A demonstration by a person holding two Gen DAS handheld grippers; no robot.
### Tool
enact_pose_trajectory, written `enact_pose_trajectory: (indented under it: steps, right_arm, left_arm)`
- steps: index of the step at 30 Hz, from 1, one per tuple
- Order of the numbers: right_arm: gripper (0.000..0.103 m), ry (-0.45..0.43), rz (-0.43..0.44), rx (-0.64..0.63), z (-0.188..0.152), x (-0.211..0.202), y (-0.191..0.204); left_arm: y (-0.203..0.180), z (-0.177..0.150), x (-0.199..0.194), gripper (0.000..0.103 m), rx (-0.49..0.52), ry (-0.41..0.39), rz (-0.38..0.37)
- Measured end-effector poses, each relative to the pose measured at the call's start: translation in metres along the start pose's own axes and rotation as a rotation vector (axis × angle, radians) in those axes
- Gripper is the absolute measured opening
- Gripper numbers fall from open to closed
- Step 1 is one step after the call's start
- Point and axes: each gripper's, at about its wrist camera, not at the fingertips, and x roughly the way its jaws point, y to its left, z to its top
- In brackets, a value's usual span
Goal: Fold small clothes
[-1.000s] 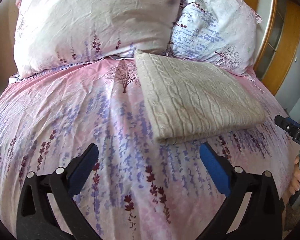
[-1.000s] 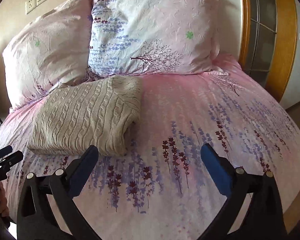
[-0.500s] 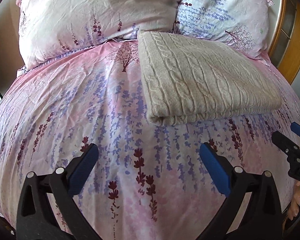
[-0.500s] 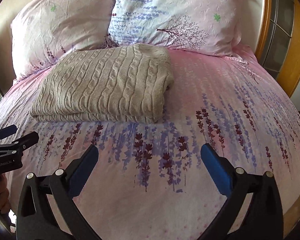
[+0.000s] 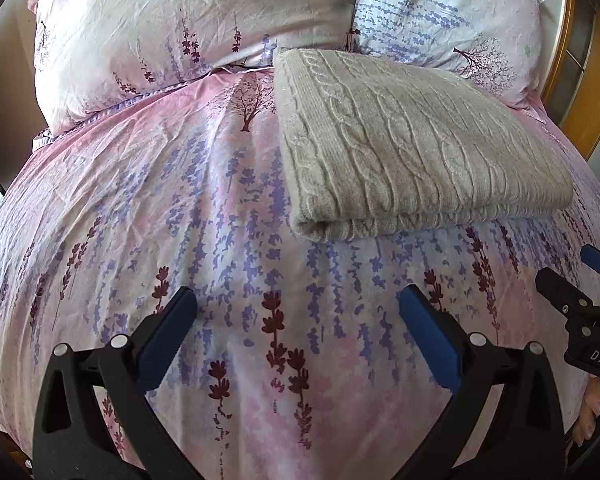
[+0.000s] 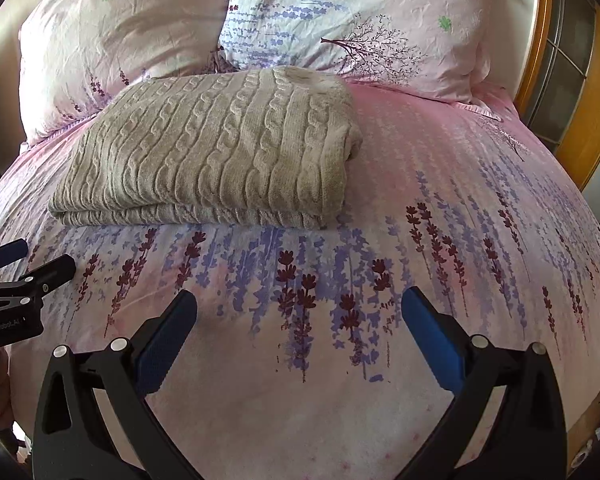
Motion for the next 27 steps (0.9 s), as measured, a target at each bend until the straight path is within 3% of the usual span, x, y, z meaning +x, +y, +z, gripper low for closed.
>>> enact_pose_trajectory:
  steps: [27]
  right_arm:
    - [0.102, 0.026, 0.002, 0.017, 0.0003, 0.0056, 0.0009]
  left_arm:
    - [-0.0001, 0.0002, 0.0009, 0.101, 0.005, -0.002, -0.008]
